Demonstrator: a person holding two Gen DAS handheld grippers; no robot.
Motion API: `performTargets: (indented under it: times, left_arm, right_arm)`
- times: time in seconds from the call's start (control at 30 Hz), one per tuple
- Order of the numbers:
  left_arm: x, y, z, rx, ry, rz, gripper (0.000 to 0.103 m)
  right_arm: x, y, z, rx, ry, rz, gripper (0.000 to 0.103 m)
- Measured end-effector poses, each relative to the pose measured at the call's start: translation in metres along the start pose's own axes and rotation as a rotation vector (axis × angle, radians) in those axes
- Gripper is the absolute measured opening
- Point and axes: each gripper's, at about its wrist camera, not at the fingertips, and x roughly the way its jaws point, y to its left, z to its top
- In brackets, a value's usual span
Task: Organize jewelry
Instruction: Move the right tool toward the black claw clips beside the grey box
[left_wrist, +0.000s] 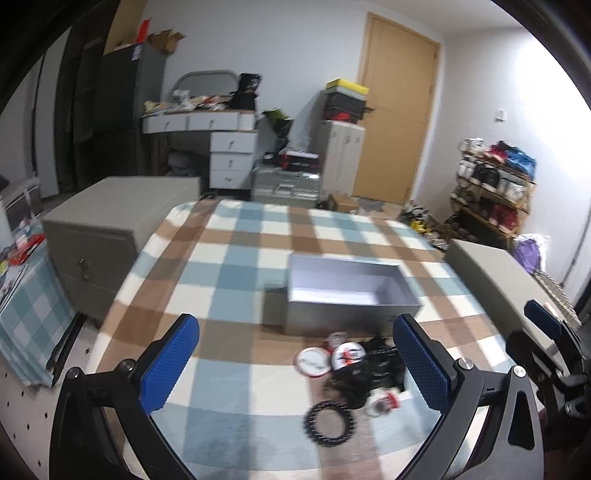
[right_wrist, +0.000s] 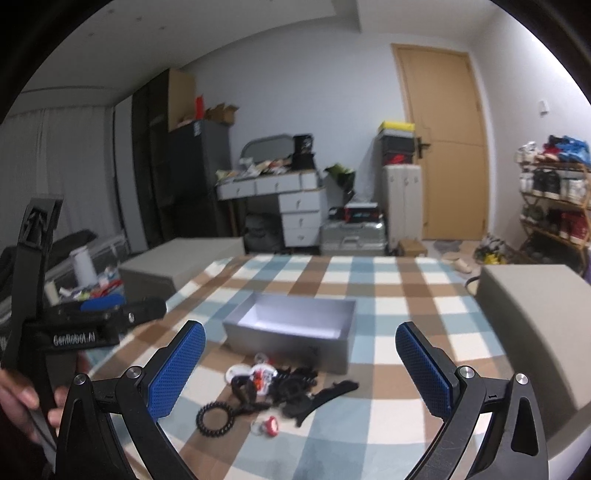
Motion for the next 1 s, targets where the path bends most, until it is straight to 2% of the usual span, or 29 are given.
performTargets:
  times: [0.1, 0.37, 0.6, 0.8, 0.93, 1.0]
  left_arm:
    - [0.014, 0.017, -0.007, -0.023, 0.046, 0.077, 0.102]
    - [0.035, 0.049, -0.023, -0.078, 0.119, 0.148, 0.102]
    - [0.046, 0.056, -0.030, -0.085, 0.154, 0.158, 0.102]
    - [0.052, 0.055, -0.035, -0.052, 0.160, 0.169, 0.102]
    - [0.057, 0.054, -0.038, -0.044, 0.170, 0.149, 0.102]
    - [0.058, 0.054, -0.040, -0.045, 0.182, 0.138, 0.102]
  right_arm:
    - [0.014, 0.004, -0.009, 0.002, 0.047, 0.051, 0.103]
    - [0.056, 0.020, -0.028, -0.035, 0.150, 0.167, 0.103]
    - [0.078, 0.043, -0.041, -0.106, 0.224, 0.231, 0.089]
    - [0.092, 0.048, -0.047, -0.146, 0.269, 0.199, 0.077]
    - [0.102, 0.051, -0.050, -0.186, 0.295, 0.173, 0.070]
    - [0.107, 0.055, -0.051, -0.212, 0.310, 0.161, 0.055]
